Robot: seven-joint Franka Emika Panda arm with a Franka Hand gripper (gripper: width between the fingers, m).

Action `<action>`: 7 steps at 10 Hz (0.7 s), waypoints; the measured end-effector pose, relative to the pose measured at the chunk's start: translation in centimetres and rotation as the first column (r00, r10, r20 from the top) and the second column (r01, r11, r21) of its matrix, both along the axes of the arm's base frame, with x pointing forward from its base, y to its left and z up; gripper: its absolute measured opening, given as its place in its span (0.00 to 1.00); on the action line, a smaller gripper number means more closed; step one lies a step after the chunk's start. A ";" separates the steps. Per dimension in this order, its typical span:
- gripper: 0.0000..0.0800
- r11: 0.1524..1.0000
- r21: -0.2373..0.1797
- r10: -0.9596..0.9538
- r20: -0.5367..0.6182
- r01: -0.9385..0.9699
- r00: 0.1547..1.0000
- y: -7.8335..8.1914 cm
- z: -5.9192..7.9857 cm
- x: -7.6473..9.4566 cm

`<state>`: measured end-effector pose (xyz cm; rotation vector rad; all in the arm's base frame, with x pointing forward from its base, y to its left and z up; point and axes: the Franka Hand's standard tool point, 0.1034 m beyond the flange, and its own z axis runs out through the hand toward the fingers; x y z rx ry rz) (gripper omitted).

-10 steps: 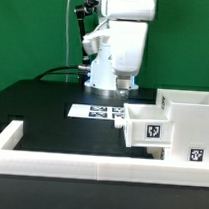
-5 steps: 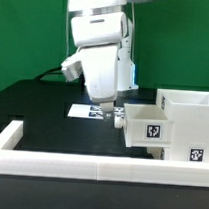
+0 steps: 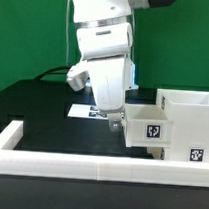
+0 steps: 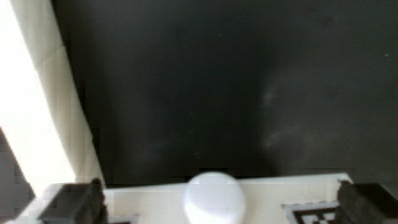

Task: Assemble drawer

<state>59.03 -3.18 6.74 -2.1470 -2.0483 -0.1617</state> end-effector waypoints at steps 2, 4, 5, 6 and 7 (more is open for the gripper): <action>0.81 1.000 0.001 0.002 -0.001 -0.002 1.000 0.1 -0.1 0.0; 0.81 0.999 -0.005 0.036 0.002 -0.036 0.999 1.3 -0.1 0.7; 0.81 0.997 -0.023 0.070 0.006 -0.069 0.998 2.0 -0.1 1.0; 0.81 0.997 -0.028 0.066 0.003 -0.066 0.998 2.7 -0.1 1.1; 0.81 0.999 -0.030 0.014 -0.006 -0.014 1.000 2.7 -0.1 1.1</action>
Offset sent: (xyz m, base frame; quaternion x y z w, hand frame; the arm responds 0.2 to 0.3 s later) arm 0.0212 0.0224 0.0005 0.0137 -0.0260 -0.0372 0.9989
